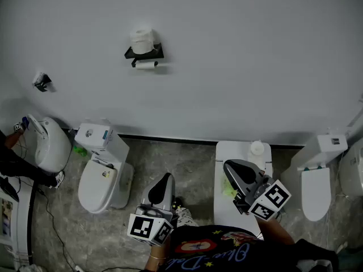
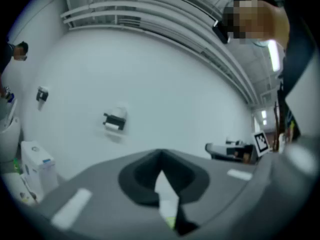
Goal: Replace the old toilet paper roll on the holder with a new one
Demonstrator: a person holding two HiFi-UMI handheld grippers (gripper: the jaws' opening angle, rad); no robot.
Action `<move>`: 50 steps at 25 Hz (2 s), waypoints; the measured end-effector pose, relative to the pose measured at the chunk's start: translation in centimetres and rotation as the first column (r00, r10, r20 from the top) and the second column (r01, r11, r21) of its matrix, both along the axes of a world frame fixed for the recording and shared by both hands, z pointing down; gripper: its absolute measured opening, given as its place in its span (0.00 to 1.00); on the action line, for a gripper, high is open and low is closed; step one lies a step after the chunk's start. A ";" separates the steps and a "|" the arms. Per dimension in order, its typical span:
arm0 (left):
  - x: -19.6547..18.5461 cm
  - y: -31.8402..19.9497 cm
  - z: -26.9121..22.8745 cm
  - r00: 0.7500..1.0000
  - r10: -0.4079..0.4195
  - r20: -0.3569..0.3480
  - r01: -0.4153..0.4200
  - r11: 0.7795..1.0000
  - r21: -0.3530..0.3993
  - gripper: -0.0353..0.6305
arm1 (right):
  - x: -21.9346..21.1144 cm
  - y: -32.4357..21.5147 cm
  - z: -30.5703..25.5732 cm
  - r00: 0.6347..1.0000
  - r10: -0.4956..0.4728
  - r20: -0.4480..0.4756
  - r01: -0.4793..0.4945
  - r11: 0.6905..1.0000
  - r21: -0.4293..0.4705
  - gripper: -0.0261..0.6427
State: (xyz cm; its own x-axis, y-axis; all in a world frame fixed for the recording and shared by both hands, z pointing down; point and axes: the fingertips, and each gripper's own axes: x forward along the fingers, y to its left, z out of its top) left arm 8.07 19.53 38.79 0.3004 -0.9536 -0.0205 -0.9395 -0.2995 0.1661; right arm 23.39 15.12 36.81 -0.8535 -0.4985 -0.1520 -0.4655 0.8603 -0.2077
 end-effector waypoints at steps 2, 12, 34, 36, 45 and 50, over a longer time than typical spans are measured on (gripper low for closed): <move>-1.0 -2.5 0.1 1.000 0.020 -0.004 -0.020 1.000 0.010 0.06 | -0.9 -2.2 0.3 1.000 0.016 -0.001 -0.016 1.000 -0.006 0.06; -11.4 -17.2 0.2 0.986 0.166 0.009 -0.166 0.986 0.010 0.06 | -12.8 -15.0 -0.5 0.994 0.107 -0.011 -0.107 0.994 0.021 0.06; -21.6 -31.9 -0.8 0.968 0.246 0.050 -0.246 0.969 -0.018 0.06 | -24.3 -28.4 -3.2 0.977 0.212 0.025 -0.213 0.977 0.009 0.06; -21.4 -32.7 -0.9 0.969 0.241 0.054 -0.240 0.971 -0.017 0.06 | -23.8 -29.0 -3.4 0.976 0.215 0.027 -0.216 0.976 0.014 0.06; -21.9 -37.7 0.6 0.945 0.271 -0.183 -0.284 0.958 -0.048 0.06 | -24.6 -28.9 -2.0 0.987 0.159 0.001 -0.159 0.987 -0.006 0.06; -23.0 -41.8 1.3 0.847 0.249 -0.470 -0.303 0.952 -0.042 0.06 | -24.8 -28.7 -2.1 0.989 0.145 -0.001 -0.145 0.989 0.000 0.06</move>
